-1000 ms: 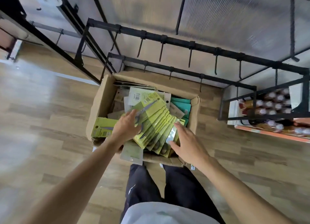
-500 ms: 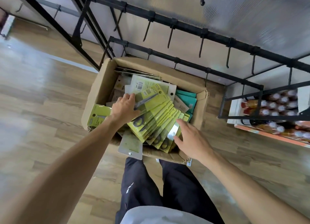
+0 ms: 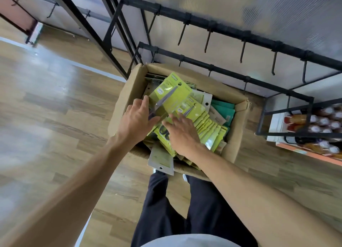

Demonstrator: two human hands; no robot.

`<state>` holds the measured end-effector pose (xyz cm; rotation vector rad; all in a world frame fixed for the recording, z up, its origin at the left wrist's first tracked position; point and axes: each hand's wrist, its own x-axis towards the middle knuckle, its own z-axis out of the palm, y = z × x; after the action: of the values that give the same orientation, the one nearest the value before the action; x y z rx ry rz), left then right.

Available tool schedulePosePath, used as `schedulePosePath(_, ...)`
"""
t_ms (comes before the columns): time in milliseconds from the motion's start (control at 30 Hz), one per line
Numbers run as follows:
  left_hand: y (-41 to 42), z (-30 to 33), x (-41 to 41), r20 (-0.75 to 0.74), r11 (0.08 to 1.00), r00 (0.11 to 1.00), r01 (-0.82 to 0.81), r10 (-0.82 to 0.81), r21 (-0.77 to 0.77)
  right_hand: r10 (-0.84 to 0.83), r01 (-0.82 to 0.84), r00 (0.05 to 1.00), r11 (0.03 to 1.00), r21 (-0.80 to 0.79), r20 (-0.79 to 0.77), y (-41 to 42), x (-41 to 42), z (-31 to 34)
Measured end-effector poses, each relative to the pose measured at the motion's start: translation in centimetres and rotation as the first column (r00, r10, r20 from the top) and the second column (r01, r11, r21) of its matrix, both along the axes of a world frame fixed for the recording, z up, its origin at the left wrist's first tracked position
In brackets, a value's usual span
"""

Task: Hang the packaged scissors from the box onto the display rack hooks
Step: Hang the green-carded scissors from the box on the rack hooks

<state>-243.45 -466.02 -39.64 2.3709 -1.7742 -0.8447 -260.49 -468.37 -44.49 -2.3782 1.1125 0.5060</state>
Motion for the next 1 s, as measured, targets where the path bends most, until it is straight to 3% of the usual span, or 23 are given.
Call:
schedulePosePath(100, 1.0, 0.0, 0.2, 0.048, 0.997, 0.996, 0.072, -0.071, -0.009, 0.076, -0.07, 0.994, 0.995, 0.077, -0.079, -0.5, 0.8, -0.9)
schedulePosePath(200, 1.9, -0.2, -0.1, 0.046, 0.997, 0.996, 0.068, -0.07, 0.044, 0.054, -0.051, 0.998, 0.997, 0.065, -0.044, -0.1, -0.3, -0.6)
schedulePosePath(333, 3.3, -1.3, -0.5, -0.03, 0.987, 0.997, -0.066, 0.071, 0.149, -0.237, 0.243, 0.952, 0.97, -0.005, 0.192, 1.7, -3.9, -0.4)
schedulePosePath(400, 3.7, -1.8, -0.9, -0.044, 0.973, 0.99, -0.121, 0.132, 0.199, -0.429, 0.46, 0.866, 0.885, -0.075, 0.258, 2.6, -5.1, -0.7)
schedulePosePath(500, 4.2, -2.5, -1.6, -0.042, 0.956, 0.987, -0.142, 0.158, 0.256, -0.707, 0.71, 0.698, 0.704, 0.024, 0.114, 3.5, -5.4, -0.8)
schedulePosePath(700, 4.3, -2.7, -2.2, -0.039, 0.954, 0.99, -0.123, 0.139, 0.272, -0.819, 0.819, 0.573, 0.573, 0.013, 0.026, 2.8, -4.3, -0.4)
schedulePosePath(833, 4.0, -2.2, -2.1, -0.031, 0.953, 0.991, -0.119, 0.133, 0.278, -0.812, 0.812, 0.573, 0.581, -0.054, -0.114, 1.4, -3.5, 0.0)
schedulePosePath(1000, 3.9, -2.0, -2.2, -0.053, 0.962, 0.99, -0.113, 0.13, 0.248, -0.795, 0.796, 0.587, 0.601, -0.068, -0.154, -0.1, -3.1, -0.1)
